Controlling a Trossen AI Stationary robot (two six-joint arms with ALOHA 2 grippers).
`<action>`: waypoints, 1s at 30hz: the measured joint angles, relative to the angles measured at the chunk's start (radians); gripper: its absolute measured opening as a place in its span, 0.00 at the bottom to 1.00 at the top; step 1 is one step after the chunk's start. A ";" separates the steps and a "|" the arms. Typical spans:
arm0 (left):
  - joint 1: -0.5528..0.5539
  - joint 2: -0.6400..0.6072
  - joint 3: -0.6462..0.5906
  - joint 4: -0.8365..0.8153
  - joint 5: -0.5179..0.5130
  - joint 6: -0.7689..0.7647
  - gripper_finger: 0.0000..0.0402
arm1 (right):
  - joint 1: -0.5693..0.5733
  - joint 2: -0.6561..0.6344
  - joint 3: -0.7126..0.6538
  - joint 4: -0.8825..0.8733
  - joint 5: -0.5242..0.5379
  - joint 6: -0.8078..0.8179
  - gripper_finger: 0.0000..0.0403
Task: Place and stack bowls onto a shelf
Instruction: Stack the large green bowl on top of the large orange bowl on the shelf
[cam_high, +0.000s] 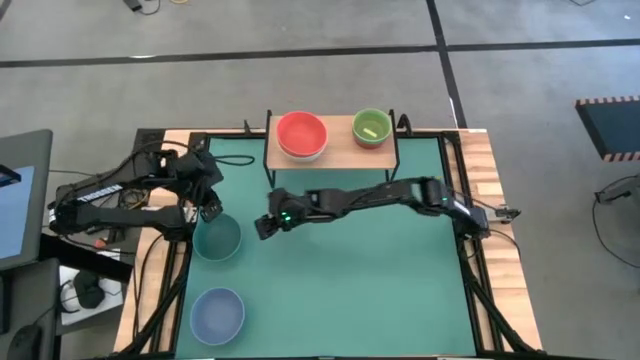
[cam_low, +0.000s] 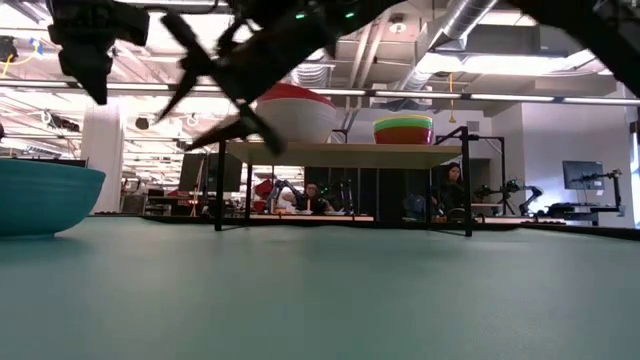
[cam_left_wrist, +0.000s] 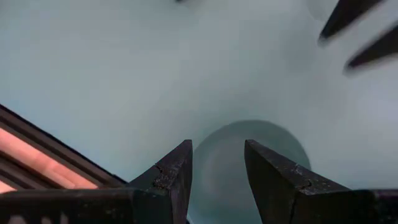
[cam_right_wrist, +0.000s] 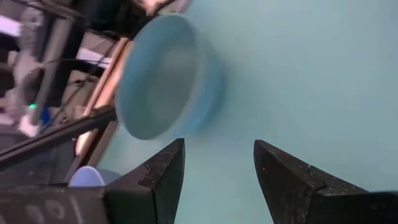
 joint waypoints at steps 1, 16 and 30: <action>0.000 -0.005 0.008 0.000 -0.003 0.006 0.32 | 0.000 0.031 0.042 0.005 -0.009 -0.007 0.54; 0.000 -0.032 0.018 -0.067 -0.025 0.025 0.32 | 0.000 0.339 0.379 0.081 -0.018 0.036 0.54; 0.000 -0.032 0.018 -0.072 -0.027 -0.013 0.32 | 0.000 0.359 0.378 -0.127 0.029 -0.068 0.39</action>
